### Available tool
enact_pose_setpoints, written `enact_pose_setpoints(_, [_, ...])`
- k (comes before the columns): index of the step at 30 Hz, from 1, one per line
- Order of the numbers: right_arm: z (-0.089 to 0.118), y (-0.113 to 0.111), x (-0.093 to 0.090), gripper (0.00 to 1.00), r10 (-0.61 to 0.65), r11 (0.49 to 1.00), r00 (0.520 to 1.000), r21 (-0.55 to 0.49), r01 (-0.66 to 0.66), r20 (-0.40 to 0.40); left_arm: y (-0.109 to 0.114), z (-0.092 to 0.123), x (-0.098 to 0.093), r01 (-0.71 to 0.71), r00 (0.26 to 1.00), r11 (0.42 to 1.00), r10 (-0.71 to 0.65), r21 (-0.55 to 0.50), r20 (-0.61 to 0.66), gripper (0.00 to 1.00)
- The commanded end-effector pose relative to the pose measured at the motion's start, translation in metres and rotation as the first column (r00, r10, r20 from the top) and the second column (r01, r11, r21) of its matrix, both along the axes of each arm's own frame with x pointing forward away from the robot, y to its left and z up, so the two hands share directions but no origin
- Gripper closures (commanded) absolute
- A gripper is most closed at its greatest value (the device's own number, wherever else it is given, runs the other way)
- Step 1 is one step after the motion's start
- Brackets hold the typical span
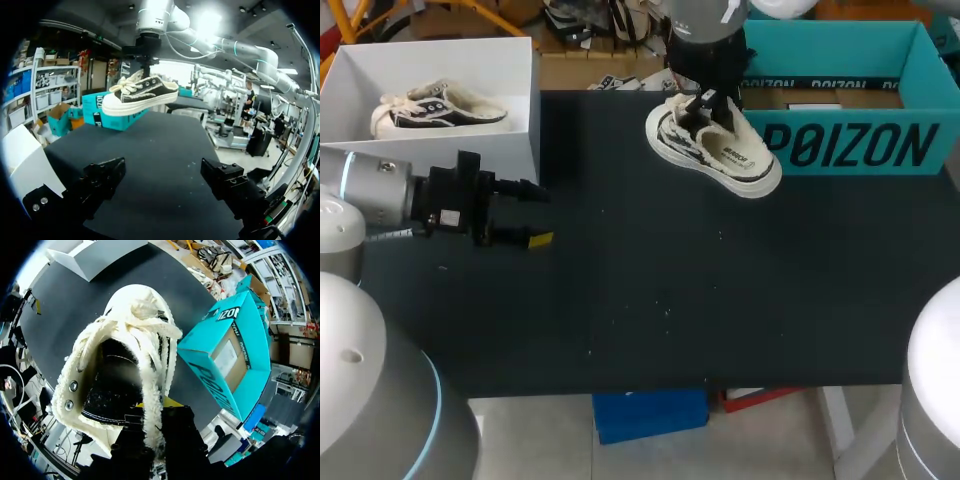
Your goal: Take the shoe out of the shoebox, open the shoe tongue, remove and reinsert the insole, then place the shoe into the shoebox
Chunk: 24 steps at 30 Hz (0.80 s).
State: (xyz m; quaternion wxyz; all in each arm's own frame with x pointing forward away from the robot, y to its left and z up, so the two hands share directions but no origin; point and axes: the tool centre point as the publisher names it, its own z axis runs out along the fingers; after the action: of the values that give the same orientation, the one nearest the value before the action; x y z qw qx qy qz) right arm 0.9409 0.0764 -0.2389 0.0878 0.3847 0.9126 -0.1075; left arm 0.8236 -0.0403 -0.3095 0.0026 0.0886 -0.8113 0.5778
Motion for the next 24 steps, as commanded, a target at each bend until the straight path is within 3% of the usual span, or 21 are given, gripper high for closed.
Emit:
enact_pose_setpoints(1, [0.004, 0.009, 0.002, 1.00, 0.492, 0.819, 0.851, -0.234, -0.524, -0.184, -0.001, -0.001, -0.001, -0.005, 1.000, 1.000, 0.005, 0.002, 0.003, 0.00])
enact_pose_setpoints(7, [-0.001, 0.007, 0.004, 1.00, 0.515, 0.799, 0.834, -0.243, -0.550, -0.196, -0.001, -0.001, -0.001, -0.005, 1.000, 1.000, 0.005, 0.002, 0.003, 0.00])
enact_pose_setpoints(15, [0.027, -0.036, 0.037, 1.00, 0.560, 0.755, 0.814, -0.308, -0.579, -0.156, -0.001, -0.001, -0.001, -0.005, 1.000, 1.000, 0.005, 0.002, 0.003, 0.00])
enact_pose_setpoints(20, [0.042, -0.054, 0.054, 1.00, 0.564, 0.767, 0.818, -0.294, -0.570, -0.113, -0.001, -0.001, -0.001, -0.005, 1.000, 1.000, 0.005, 0.002, 0.003, 0.00])
enact_pose_setpoints(24, [0.047, -0.063, 0.064, 1.00, 0.557, 0.802, 0.829, -0.226, -0.553, -0.056, -0.001, -0.001, -0.001, -0.005, 1.000, 1.000, 0.005, 0.002, 0.003, 0.00])
